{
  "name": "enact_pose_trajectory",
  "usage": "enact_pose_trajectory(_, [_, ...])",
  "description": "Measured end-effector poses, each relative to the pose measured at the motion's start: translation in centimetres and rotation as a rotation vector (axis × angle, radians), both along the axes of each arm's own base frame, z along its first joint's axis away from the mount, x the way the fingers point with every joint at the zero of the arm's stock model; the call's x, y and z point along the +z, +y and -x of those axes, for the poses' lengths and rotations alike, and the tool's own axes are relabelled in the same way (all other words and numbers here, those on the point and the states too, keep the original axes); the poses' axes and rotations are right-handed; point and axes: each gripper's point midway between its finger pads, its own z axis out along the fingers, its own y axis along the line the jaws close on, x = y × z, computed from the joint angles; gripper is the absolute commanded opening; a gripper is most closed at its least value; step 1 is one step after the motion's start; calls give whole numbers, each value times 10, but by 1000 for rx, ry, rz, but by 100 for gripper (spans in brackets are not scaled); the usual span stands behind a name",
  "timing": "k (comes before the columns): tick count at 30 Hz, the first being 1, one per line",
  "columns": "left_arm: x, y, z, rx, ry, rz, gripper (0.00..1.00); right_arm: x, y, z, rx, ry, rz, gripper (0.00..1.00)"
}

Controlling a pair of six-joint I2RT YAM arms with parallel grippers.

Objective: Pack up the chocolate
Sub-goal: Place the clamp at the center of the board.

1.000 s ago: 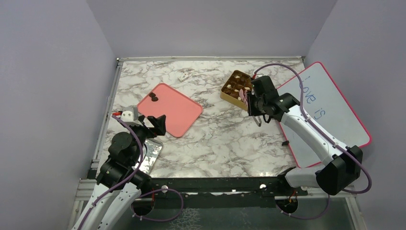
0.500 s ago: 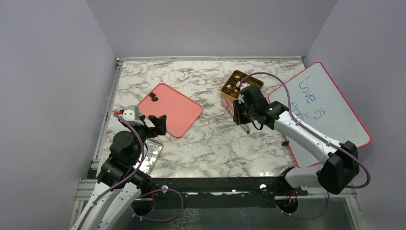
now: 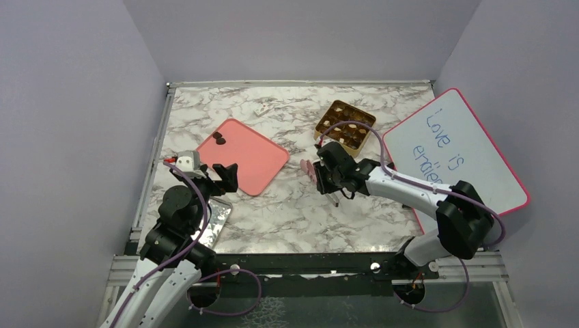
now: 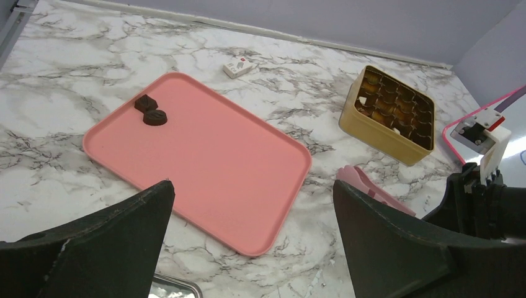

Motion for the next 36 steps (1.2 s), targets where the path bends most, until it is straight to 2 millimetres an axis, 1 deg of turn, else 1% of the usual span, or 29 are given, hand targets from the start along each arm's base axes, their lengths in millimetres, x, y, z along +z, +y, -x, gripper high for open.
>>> enact_pose_trajectory(6, [-1, -1, -2, 3, 6, -3, 99, -8, 12, 7, -27, -4, -3, 35])
enact_pose_trajectory(11, [-2, 0, -3, 7, 11, -6, 99, -25, 14, 12, -61, 27, 30, 36])
enact_pose_trajectory(14, [-2, 1, -3, 15, 10, -4, 99, -31, 14, 16, -79, 37, 41, 36])
enact_pose_trajectory(24, [-5, 1, -5, 27, 24, 0, 99, -53, 19, 31, -90, 78, 78, 44])
enact_pose_trajectory(26, [-6, 1, -6, 28, 26, 3, 99, -53, 19, 32, -94, 76, 80, 48])
enact_pose_trajectory(28, [-7, 1, -6, 30, 30, 5, 99, -53, 19, 31, -97, 72, 82, 57])
enact_pose_trajectory(30, [-10, 1, -7, 34, 40, 5, 99, -52, 19, 31, -103, 67, 83, 70])
enact_pose_trajectory(33, [-15, 3, -10, 57, 64, 10, 99, -47, 17, 30, -108, 55, 79, 79])
enact_pose_trajectory(34, [-17, 3, -12, 69, 74, 12, 99, -42, 17, 29, -109, 46, 71, 84])
enact_pose_trajectory(35, [-20, 5, -14, 83, 85, 15, 99, -36, 17, 28, -110, 34, 59, 97])
enact_pose_trajectory(36, [-23, 6, -15, 98, 97, 16, 99, -29, 18, 27, -111, 21, 43, 100])
